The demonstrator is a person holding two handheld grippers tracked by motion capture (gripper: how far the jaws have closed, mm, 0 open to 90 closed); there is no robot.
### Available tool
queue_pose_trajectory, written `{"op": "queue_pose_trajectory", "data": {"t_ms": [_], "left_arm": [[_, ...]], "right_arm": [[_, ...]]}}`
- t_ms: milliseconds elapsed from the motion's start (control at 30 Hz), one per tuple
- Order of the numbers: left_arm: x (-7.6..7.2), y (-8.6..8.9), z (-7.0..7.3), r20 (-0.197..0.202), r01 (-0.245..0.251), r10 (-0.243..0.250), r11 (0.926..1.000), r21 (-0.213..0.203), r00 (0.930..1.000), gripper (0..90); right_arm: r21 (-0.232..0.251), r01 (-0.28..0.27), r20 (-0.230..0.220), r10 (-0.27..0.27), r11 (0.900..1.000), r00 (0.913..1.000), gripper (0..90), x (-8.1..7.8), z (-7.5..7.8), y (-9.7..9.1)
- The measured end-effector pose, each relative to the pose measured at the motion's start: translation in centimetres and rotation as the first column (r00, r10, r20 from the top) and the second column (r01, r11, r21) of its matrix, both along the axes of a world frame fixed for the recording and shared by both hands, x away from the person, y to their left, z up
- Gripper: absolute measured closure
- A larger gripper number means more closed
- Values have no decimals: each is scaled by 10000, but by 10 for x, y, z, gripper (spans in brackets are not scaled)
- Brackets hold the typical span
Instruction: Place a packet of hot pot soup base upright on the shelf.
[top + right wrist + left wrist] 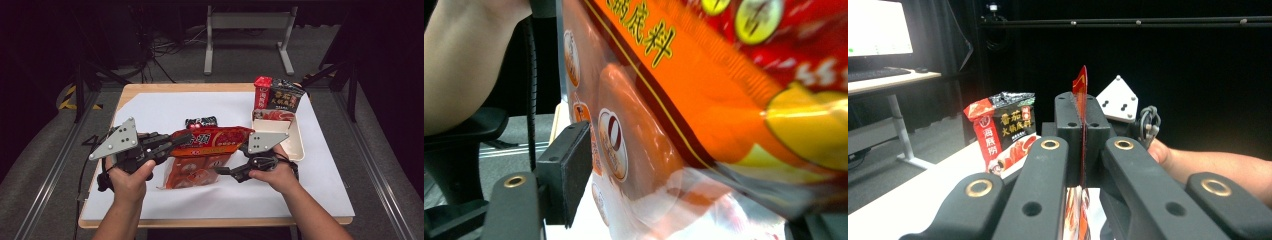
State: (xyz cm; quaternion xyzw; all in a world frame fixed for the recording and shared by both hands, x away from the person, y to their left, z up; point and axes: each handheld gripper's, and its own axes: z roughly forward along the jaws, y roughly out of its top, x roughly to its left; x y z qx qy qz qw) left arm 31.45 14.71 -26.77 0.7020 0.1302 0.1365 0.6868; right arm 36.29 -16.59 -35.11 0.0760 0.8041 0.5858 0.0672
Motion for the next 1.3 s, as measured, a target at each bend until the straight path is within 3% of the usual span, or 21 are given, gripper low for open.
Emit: {"op": "queue_pose_trajectory", "data": {"t_ms": [233, 333, 600, 667, 700, 900, 1000, 1233, 1300], "left_arm": [[0, 2, 0, 2, -54, 54, 9999, -141, 10000, 899], [1, 4, 0, -38, -74, 73, 9996, -268, 10000, 899], [3, 6, -2, -179, -115, 107, 9989, -460, 9998, 899], [3, 6, -2, -163, -109, 102, 9990, -434, 9998, 899], [3, 5, -3, -178, -95, 88, 9991, -402, 9998, 899], [3, 4, -3, -195, -100, 94, 9994, -337, 9998, 899], [5, 4, -4, -171, -70, 65, 9995, -313, 9998, 898], [7, 7, -6, -219, -186, 181, 9995, -252, 9996, 891], [8, 7, -6, -232, -306, 303, 9994, -168, 9993, 881]], "right_arm": [[-52, -349, -117, 349, 9994, 9993, 347, -3, -3, 6], [15, -530, -137, 530, 9986, 9985, 416, -4, -5, 8], [107, -798, -247, 800, 9968, 9965, 464, -5, -7, 12], [79, -858, -242, 859, 9963, 9960, 520, -6, -7, 12], [-5, -987, -192, 986, 9951, 9949, 602, -6, -7, 13], [-368, -1039, -81, 1037, 9939, 9946, 696, -7, -5, 12], [-492, -877, 1, 879, 9949, 9961, 702, -9, -3, 11], [-779, -728, -329, 704, 9943, 9970, 705, -11, 3, 9], [-1054, -563, -444, 518, 9928, 9977, 706, -12, 8, 7]]}}
